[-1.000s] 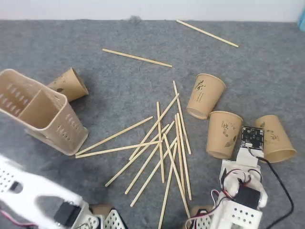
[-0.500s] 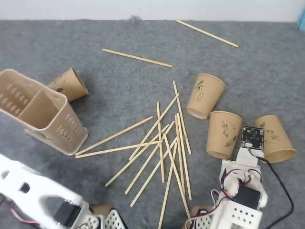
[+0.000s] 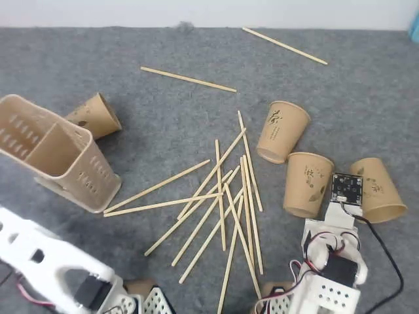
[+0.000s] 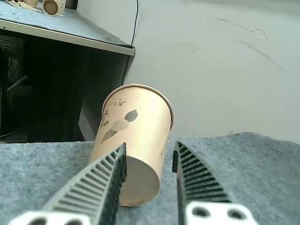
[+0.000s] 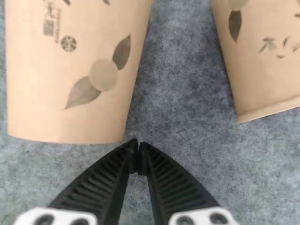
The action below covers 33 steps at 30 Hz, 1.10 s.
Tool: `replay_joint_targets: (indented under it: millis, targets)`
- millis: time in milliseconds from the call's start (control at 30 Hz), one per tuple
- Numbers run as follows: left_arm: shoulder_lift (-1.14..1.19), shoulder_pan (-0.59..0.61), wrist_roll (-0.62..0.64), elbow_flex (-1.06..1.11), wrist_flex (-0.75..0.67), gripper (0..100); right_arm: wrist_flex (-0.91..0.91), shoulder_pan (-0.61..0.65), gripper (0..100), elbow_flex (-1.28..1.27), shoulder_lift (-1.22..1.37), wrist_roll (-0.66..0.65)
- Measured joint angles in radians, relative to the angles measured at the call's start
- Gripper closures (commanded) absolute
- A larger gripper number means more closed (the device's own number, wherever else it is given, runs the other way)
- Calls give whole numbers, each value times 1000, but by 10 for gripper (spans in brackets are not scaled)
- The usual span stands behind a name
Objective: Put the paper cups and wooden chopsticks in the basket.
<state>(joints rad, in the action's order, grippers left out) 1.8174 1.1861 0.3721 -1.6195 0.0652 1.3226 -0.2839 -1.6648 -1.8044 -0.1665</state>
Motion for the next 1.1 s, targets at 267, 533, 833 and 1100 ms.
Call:
replay_joint_targets:
  millis: [267,533,833,1100]
  targets:
    - [-123,0,0,-17,400,848,0,0,991,0,0,0]
    - [-460,-46,0,-17,965,848,0,0,991,0,0,0]
    - [-865,-133,-2,-21,1516,849,0,0,991,0,0,0]
    - [-1197,-167,-2,-21,1657,929,0,0,991,0,0,0]
